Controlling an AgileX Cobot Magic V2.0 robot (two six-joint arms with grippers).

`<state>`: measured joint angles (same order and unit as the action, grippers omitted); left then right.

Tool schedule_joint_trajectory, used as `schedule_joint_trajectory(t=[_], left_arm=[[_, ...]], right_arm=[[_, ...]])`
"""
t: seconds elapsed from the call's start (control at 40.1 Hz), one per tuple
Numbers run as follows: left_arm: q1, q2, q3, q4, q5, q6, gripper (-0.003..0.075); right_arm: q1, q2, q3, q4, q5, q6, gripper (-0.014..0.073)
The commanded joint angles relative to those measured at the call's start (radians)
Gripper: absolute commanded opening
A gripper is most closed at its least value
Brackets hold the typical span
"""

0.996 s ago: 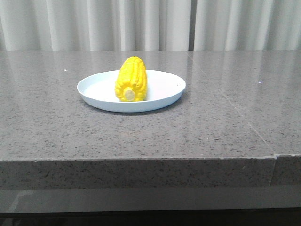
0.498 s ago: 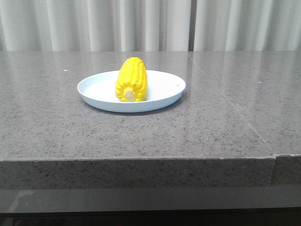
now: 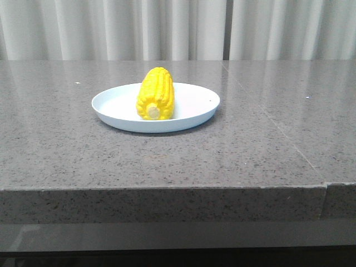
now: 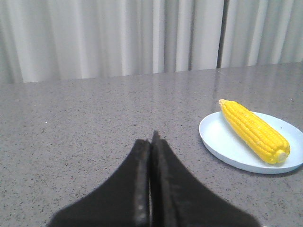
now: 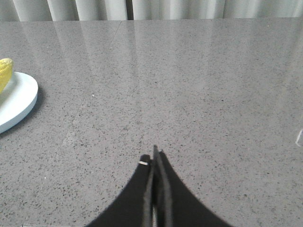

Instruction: Place corn on plate with both arms

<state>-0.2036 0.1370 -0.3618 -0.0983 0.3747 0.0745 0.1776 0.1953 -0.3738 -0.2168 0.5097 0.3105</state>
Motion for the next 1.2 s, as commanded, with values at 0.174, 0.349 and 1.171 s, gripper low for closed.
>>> schedule_joint_trajectory(t=[0.174,0.349,1.171], left_arm=[[-0.001,0.012,-0.026,-0.002,-0.082,0.000,-0.0020],[0.002,0.004,-0.017,0.003,-0.099,0.000,-0.0020],[0.256,-0.161,0.370,0.021,-0.303,0.000,-0.0020]], right_arm=[[-0.003,0.009,-0.024,-0.022,-0.081,-0.009,-0.0067],[-0.003,0.009,-0.024,-0.022,-0.081,-0.009,-0.0067],[-0.003,0.009,-0.024,-0.022,-0.080,-0.009,-0.0067]])
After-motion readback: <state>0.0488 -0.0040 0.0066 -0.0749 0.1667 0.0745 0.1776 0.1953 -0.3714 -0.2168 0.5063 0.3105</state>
